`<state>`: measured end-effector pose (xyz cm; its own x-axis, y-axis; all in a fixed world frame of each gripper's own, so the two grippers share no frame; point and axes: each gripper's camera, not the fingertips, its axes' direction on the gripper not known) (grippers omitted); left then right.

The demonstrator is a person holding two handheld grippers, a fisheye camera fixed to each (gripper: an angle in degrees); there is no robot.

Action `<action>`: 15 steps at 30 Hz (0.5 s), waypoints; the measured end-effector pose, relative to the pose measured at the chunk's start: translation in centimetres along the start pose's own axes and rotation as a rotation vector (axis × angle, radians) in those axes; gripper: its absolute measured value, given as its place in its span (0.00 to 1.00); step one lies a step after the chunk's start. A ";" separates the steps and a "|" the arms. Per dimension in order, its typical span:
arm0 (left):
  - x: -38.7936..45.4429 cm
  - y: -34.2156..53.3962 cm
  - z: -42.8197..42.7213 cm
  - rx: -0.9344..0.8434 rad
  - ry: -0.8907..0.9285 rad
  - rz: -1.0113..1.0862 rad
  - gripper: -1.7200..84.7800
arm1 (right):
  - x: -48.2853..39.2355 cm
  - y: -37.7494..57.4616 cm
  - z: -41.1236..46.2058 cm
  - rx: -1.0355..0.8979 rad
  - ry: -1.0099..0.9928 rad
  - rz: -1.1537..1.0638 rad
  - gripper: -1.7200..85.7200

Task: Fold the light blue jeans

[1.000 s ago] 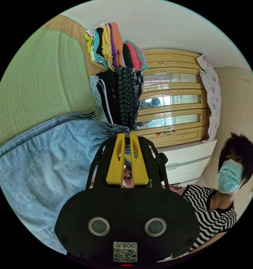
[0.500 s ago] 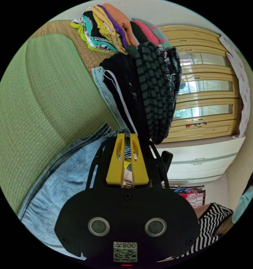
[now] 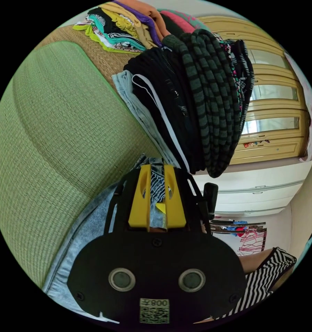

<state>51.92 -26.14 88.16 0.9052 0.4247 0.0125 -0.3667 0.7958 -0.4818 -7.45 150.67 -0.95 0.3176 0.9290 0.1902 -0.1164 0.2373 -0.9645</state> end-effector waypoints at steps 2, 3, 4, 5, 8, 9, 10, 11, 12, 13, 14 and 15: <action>0.1 0.4 -0.2 0.014 0.004 0.005 0.10 | 0.5 -0.3 0.1 0.001 -0.011 0.012 0.03; 0.1 0.6 -0.4 0.021 0.011 0.004 0.10 | 0.8 -0.4 0.1 0.004 -0.017 0.018 0.03; 0.0 0.8 -0.5 0.030 0.023 -0.002 0.10 | 1.1 -0.6 0.2 0.009 -0.027 0.025 0.03; -0.1 1.0 -0.6 0.037 0.029 -0.006 0.09 | 1.3 -0.7 0.2 0.011 -0.034 0.030 0.03; -0.4 1.6 -1.1 0.057 0.048 -0.002 0.08 | 2.0 -1.1 0.6 0.010 -0.049 0.048 0.03; -0.1 2.0 -1.5 0.077 0.049 0.039 0.07 | 2.1 -1.2 0.8 0.004 -0.040 0.050 0.03; 0.0 2.3 -2.1 0.110 0.045 0.057 0.06 | 2.2 -1.2 1.0 0.007 -0.041 0.048 0.03; 0.1 2.5 -2.3 0.122 0.044 0.065 0.05 | 2.2 -1.3 1.1 0.008 -0.043 0.048 0.03; 0.2 2.7 -2.7 0.120 0.036 0.094 0.05 | 2.2 -1.4 1.2 0.006 -0.044 0.047 0.03; 0.5 3.1 -2.7 0.091 0.006 0.127 0.04 | 2.2 -1.5 1.4 0.004 -0.048 0.051 0.03; 0.6 3.4 -2.7 0.075 -0.021 0.147 0.04 | 2.2 -1.6 1.5 0.002 -0.049 0.053 0.03; 0.9 4.2 -2.3 0.043 -0.093 0.180 0.03 | 2.1 -1.7 1.7 -0.002 -0.047 0.053 0.03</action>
<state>51.68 -23.39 84.10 0.8014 0.5980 0.0111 -0.5313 0.7203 -0.4460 -8.16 152.70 1.41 0.2661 0.9526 0.1477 -0.1299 0.1872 -0.9737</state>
